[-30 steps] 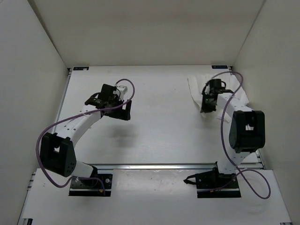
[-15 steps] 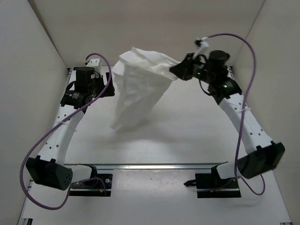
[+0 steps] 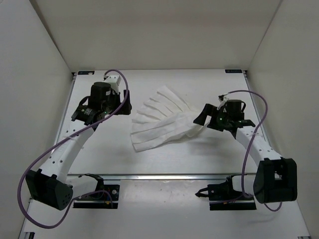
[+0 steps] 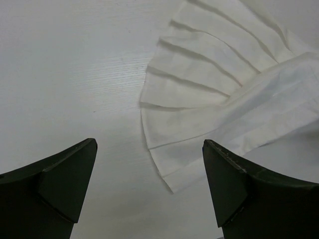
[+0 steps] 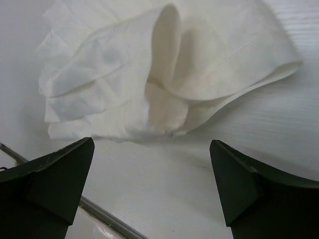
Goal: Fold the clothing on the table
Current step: Move the skirt to the center of the board, then flatten the skirt out
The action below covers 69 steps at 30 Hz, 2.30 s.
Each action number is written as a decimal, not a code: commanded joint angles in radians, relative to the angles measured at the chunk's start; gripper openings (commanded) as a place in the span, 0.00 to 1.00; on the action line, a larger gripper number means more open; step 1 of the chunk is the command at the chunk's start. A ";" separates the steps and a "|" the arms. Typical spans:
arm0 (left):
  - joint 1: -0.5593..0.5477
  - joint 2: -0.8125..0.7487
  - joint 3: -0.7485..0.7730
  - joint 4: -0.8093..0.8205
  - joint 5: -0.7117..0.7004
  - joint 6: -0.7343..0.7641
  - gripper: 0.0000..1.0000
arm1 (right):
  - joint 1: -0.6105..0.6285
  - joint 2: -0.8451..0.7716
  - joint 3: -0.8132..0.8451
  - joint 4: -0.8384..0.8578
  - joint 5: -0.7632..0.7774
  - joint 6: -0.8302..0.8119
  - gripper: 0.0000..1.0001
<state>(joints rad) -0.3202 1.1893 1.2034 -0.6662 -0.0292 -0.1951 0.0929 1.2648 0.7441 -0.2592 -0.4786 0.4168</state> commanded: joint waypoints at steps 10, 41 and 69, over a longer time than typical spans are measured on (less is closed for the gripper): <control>-0.131 0.015 -0.182 0.191 0.092 -0.046 0.99 | 0.031 -0.001 0.073 -0.005 0.090 -0.020 0.92; -0.379 0.495 0.119 0.382 0.057 0.195 0.99 | -0.103 -0.233 0.037 -0.509 0.090 -0.047 0.74; -0.268 0.692 -0.075 0.235 -0.284 -0.331 0.00 | -0.044 0.022 0.147 -0.380 0.161 -0.121 0.06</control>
<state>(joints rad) -0.6632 1.9755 1.2827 -0.3569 -0.2810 -0.4427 0.0013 1.2648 0.8207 -0.6888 -0.3122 0.3176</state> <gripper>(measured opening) 0.019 0.055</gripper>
